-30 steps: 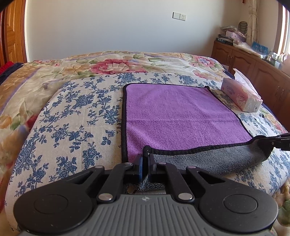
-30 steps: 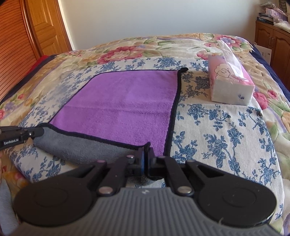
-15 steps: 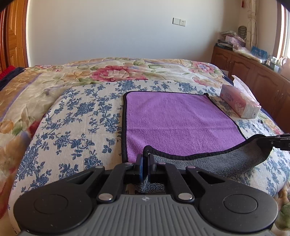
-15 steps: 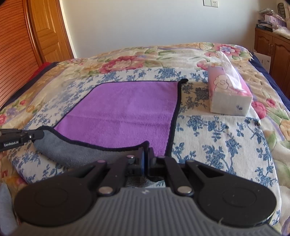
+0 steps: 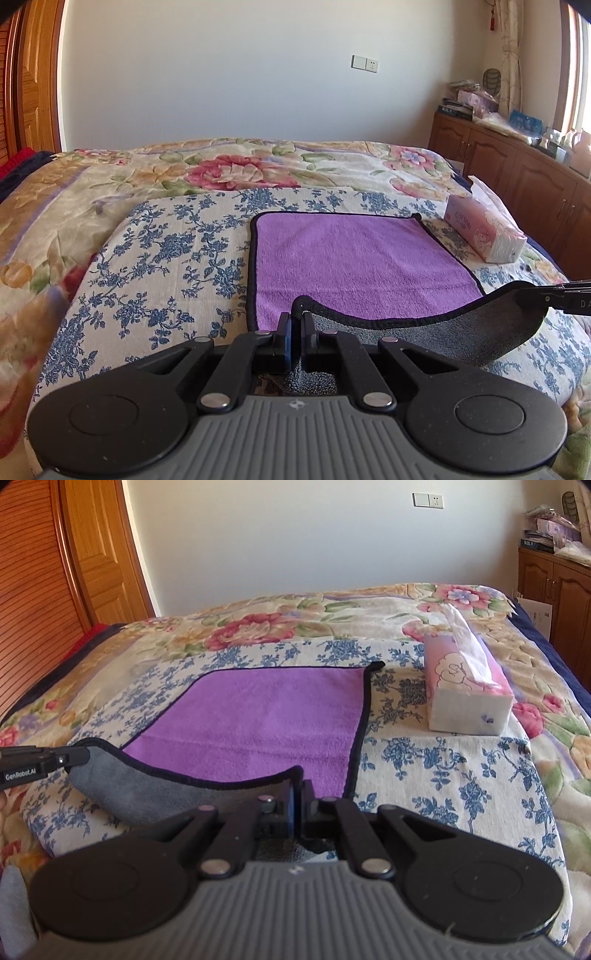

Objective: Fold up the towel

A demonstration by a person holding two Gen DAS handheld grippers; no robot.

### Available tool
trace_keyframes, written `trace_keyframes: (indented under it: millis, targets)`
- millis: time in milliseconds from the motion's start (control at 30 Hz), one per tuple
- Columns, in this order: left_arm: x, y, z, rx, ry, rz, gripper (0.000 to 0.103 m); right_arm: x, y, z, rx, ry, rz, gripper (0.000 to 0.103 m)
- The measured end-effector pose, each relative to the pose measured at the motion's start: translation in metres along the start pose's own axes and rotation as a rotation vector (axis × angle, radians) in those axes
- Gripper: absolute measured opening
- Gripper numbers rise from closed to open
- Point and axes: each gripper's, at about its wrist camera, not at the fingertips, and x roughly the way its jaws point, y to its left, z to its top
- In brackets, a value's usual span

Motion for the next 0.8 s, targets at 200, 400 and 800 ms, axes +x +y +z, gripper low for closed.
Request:
trace_keyframes:
  millis: [200,400,800]
  targets:
    - [0.004,0.002,0.002,-0.003,-0.002,0.018,0.005,0.005,-0.003,0.006,-0.001,-0.022,0.0,0.004]
    - [0.012,0.001,0.005,0.005,-0.006,0.019,0.005,0.011,-0.006,0.01,-0.002,-0.033,0.001,0.004]
    - [0.026,0.001,0.022,0.007,-0.033,0.019,0.005,0.019,-0.008,0.024,-0.027,-0.07,0.008,0.004]
